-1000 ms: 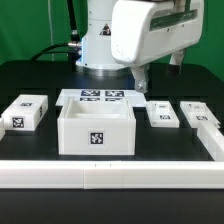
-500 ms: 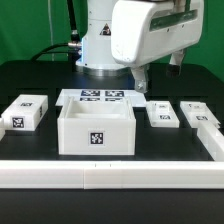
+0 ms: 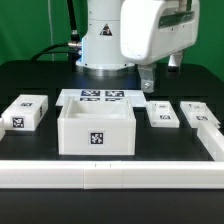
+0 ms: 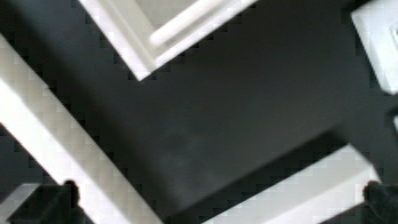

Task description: Assemble cabinet

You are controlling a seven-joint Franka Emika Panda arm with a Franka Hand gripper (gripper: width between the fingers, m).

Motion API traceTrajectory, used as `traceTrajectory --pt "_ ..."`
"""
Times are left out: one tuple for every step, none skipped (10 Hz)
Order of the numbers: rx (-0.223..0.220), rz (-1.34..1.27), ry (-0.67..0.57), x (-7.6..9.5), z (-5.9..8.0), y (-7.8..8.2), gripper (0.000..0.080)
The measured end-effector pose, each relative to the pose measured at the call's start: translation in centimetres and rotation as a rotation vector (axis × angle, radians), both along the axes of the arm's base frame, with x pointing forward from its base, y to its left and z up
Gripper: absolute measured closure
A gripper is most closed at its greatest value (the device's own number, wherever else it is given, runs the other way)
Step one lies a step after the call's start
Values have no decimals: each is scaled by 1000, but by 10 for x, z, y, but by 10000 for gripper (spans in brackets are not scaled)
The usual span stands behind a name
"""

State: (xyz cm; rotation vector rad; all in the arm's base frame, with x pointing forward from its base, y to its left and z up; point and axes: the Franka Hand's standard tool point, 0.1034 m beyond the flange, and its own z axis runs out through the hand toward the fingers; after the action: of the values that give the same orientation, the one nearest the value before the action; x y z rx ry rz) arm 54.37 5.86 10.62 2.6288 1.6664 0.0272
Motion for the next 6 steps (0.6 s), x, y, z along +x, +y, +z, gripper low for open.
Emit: traceTrajectory --pt "-7 49 14 -3 -2 -2 2" --pt "-10 72 33 -6 -3 -9 2" --pt "-9 60 32 -6 -4 -8 2" --pt "-9 61 33 -6 -4 -8 2" --pt "-9 60 34 -6 -5 -8 2" --pt "-13 107 27 -6 -6 -10 2"
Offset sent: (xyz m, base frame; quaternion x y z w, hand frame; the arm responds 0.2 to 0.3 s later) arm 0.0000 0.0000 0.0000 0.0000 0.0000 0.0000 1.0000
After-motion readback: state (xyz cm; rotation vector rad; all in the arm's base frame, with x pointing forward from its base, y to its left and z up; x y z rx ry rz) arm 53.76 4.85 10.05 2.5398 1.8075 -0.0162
